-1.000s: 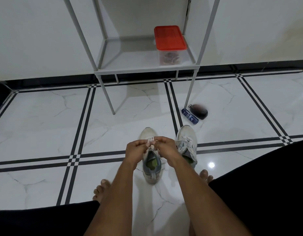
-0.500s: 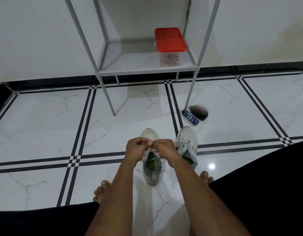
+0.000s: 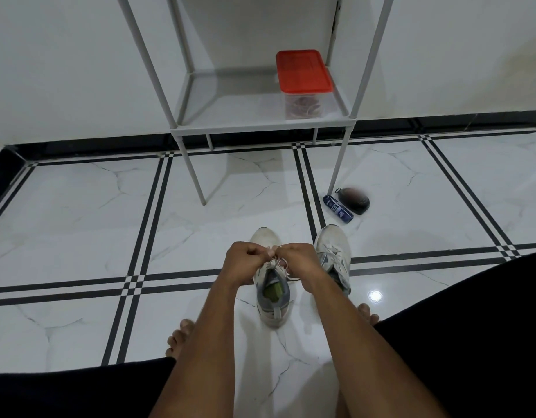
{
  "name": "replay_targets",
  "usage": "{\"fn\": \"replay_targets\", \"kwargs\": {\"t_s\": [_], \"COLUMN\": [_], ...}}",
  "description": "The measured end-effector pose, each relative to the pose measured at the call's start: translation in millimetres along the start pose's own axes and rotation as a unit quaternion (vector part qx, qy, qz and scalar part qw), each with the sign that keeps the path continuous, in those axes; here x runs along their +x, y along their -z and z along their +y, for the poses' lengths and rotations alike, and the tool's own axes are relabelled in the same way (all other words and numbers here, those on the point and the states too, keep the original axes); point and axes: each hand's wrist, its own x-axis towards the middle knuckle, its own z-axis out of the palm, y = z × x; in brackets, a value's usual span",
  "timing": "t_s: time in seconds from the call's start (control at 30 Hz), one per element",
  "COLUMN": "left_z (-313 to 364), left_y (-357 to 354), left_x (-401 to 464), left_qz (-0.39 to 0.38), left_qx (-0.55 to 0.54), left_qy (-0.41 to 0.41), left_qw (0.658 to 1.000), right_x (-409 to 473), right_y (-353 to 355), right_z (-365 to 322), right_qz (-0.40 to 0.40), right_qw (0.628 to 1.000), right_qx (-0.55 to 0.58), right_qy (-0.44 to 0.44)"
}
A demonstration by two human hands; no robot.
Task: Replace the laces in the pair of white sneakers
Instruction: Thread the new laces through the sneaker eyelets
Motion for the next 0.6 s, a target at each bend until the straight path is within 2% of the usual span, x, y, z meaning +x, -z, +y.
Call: {"fn": "replay_targets", "kwargs": {"t_s": [0.1, 0.17, 0.27, 0.33, 0.4, 0.43, 0.47, 0.5, 0.57, 0.6], "left_z": [-4.3, -6.1, -8.7, -7.8, -11.8, -12.6, -12.6, -12.3, -11.2, -7.9], "left_y": [-0.2, -0.1, -5.1, -8.7, -12.6, -15.6, -19.0, -22.7, -28.5, -28.0], "left_x": [3.1, 5.3, 6.5, 3.7, 1.4, -0.8, -2.8, -3.5, -2.1, -3.3], "left_qz": [0.009, -0.017, -0.057, -0.052, -0.028, -0.017, -0.009, -0.007, 0.008, 0.020], "left_qx": [-0.005, 0.024, 0.136, 0.226, 0.337, 0.359, 0.344, 0.280, 0.044, -0.068], "left_qy": [0.011, 0.005, -0.030, -0.025, -0.018, -0.013, -0.010, 0.009, 0.092, 0.146], "left_qw": [1.000, 1.000, 0.989, 0.972, 0.941, 0.933, 0.939, 0.960, 0.995, 0.987], "right_x": [-1.7, -2.9, -2.9, -2.4, -2.8, -3.4, -4.4, -4.4, -3.7, -5.5], "right_y": [7.4, 11.1, 11.4, 11.4, 11.4, 10.4, 9.0, 7.8, 6.7, 7.1], "right_z": [-3.7, -4.5, -3.5, -2.3, -0.8, 0.0, 1.0, 1.9, 4.0, 3.0], "right_qz": [-0.021, -0.033, -0.047, -0.039, -0.025, -0.021, -0.018, -0.014, -0.003, 0.003], "right_qw": [0.998, 0.995, 0.991, 0.990, 0.991, 0.991, 0.990, 0.988, 0.984, 0.982], "right_qx": [-0.050, -0.079, -0.103, -0.115, -0.112, -0.116, -0.122, -0.128, -0.137, -0.142], "right_qy": [0.038, 0.052, 0.066, 0.074, 0.068, 0.066, 0.072, 0.085, 0.112, 0.121]}}
